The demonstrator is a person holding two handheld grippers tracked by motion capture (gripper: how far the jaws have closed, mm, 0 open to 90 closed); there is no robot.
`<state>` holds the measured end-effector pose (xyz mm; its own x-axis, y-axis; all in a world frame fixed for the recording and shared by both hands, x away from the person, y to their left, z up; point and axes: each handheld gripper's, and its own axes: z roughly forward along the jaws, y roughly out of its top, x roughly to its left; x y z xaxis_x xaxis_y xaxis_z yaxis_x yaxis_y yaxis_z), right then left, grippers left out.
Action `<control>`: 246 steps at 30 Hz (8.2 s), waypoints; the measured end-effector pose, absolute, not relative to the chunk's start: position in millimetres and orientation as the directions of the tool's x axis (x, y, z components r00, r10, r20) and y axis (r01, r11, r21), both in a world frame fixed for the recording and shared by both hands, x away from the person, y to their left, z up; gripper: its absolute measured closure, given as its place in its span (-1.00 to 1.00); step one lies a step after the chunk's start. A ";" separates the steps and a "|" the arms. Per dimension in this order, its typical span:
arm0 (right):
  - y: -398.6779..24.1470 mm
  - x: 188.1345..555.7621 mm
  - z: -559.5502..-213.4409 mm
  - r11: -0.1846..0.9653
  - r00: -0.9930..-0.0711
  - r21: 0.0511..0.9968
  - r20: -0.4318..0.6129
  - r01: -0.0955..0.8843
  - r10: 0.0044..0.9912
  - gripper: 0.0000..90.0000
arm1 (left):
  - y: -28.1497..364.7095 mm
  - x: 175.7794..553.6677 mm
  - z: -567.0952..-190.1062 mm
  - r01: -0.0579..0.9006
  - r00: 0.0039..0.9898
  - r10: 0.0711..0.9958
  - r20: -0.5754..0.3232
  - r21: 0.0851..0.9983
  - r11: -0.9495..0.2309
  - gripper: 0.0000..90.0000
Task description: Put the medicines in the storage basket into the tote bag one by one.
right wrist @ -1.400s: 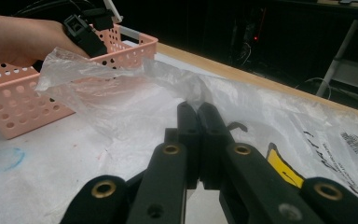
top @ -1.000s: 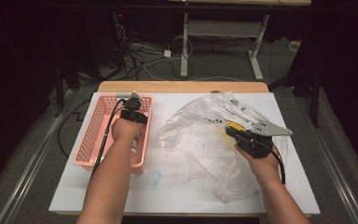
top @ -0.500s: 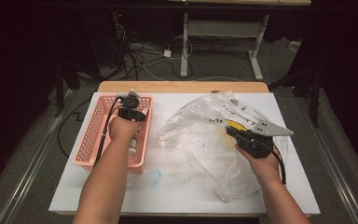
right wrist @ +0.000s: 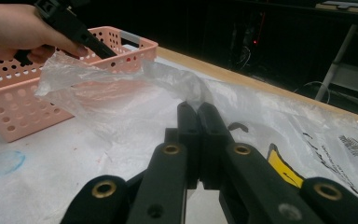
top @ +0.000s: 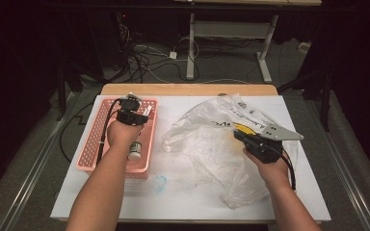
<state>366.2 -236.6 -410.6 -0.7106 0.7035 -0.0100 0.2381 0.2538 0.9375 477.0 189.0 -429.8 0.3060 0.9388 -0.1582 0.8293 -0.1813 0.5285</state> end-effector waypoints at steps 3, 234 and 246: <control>-236.6 366.0 -410.6 0.254 -0.710 0.937 -0.011 0.238 0.704 1.00 | 194.0 469.4 -426.4 0.817 0.310 0.935 -0.172 0.550 -0.170 0.55; -236.8 361.1 -403.8 0.236 -0.707 0.947 -0.013 0.219 0.707 1.00 | 102.5 305.1 -426.7 0.484 0.749 0.633 -0.196 0.814 -0.320 -1.00; -238.1 360.1 -402.6 0.234 -0.708 0.948 -0.014 0.215 0.706 1.00 | 138.6 312.4 -423.3 0.509 0.685 0.705 -0.184 0.814 -0.281 -1.00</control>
